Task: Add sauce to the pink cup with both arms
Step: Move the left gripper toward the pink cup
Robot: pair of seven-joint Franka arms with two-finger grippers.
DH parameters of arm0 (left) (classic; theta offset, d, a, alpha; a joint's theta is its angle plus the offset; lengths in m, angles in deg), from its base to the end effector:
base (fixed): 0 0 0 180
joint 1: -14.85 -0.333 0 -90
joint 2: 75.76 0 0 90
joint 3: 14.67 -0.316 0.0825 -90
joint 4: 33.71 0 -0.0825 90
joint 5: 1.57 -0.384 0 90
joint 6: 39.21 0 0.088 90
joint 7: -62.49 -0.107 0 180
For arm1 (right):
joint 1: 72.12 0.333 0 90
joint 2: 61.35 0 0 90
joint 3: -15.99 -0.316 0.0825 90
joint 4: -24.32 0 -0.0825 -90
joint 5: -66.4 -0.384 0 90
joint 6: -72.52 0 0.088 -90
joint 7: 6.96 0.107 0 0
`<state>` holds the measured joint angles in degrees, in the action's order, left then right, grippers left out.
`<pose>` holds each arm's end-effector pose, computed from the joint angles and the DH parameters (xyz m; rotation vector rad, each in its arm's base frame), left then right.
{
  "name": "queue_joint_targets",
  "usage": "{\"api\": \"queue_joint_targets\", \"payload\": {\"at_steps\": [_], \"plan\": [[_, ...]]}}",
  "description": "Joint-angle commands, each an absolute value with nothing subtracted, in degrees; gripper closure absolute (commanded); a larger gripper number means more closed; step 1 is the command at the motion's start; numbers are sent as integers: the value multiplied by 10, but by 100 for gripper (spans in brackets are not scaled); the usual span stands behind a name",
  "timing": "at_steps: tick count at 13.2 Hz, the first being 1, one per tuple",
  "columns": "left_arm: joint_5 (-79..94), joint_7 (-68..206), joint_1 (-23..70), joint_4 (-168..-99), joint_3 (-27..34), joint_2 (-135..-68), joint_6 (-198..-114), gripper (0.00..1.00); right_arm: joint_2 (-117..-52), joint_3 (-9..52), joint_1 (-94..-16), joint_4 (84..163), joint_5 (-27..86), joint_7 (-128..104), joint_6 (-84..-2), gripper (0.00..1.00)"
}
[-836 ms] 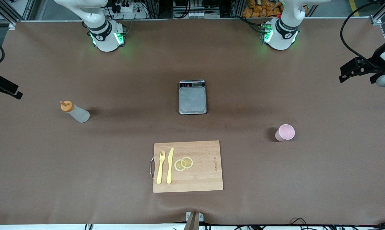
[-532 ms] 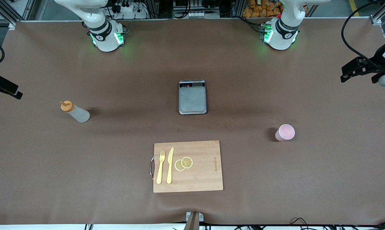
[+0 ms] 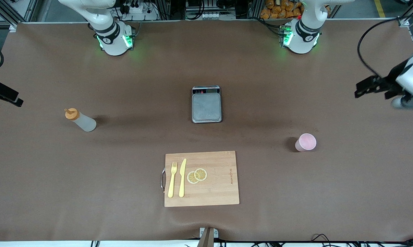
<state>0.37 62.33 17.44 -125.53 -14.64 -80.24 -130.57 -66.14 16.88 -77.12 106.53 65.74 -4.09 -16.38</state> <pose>0.5754 -0.0299 0.5673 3.1059 -0.0718 -0.1351 0.5764 -0.0578 0.6395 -3.1227 0.2384 -0.0524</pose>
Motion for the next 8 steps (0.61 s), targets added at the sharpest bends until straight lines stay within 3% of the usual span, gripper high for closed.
{"api": "queue_joint_targets", "payload": {"at_steps": [1,4,8], "plan": [[17,625,170,-1330,-144,-795,-1372,0,-659,167,-791,1063,660,-43,-164,0],[17,625,169,-1405,-144,-788,-1445,0,-663,167,-817,1075,660,-38,-165,0],[18,626,169,-1475,-144,-807,-1555,0,-720,166,-853,1073,653,-37,-169,0]]}}
